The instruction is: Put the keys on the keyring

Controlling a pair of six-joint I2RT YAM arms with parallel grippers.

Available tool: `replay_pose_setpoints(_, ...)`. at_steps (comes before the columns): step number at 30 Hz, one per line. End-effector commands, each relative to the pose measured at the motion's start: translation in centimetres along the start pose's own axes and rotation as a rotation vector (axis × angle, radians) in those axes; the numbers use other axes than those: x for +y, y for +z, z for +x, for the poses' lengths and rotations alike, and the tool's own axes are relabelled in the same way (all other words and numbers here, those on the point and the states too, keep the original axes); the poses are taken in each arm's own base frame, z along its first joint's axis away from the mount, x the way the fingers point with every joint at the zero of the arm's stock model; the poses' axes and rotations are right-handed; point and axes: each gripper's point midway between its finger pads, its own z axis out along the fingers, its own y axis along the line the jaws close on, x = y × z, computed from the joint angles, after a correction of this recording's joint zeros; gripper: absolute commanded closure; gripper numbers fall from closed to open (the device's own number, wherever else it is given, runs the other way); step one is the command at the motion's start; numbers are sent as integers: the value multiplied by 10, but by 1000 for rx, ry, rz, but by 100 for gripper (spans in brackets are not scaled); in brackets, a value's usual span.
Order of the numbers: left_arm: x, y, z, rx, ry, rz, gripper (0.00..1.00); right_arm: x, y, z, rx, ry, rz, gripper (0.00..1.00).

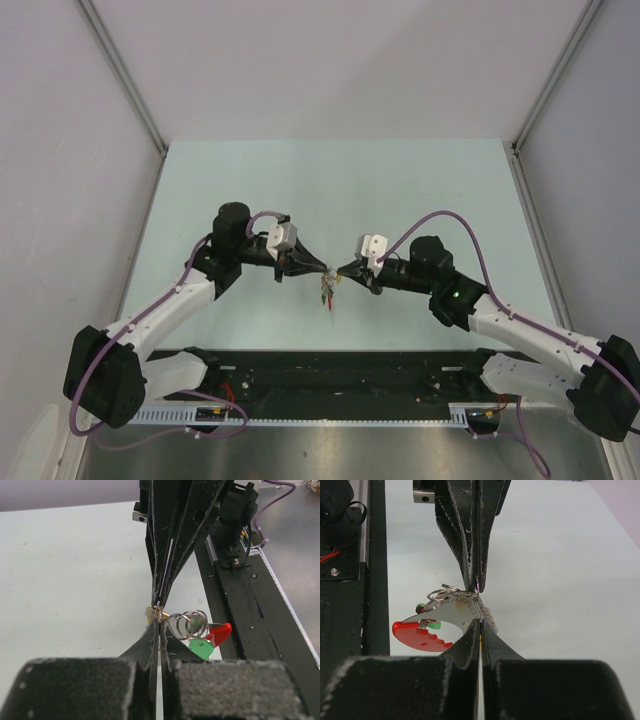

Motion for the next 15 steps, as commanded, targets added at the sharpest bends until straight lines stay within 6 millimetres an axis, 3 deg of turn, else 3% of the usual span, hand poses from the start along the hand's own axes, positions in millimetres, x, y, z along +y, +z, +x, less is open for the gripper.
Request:
replay_pose_setpoints(1,-5,0,-16,-34,58,24,99,-1,-5,-23,-82,-28,14,100)
replay_pose_setpoints(15,-4,0,-16,-32,56,23,100,6,-7,-31,-126,-30,-11,100)
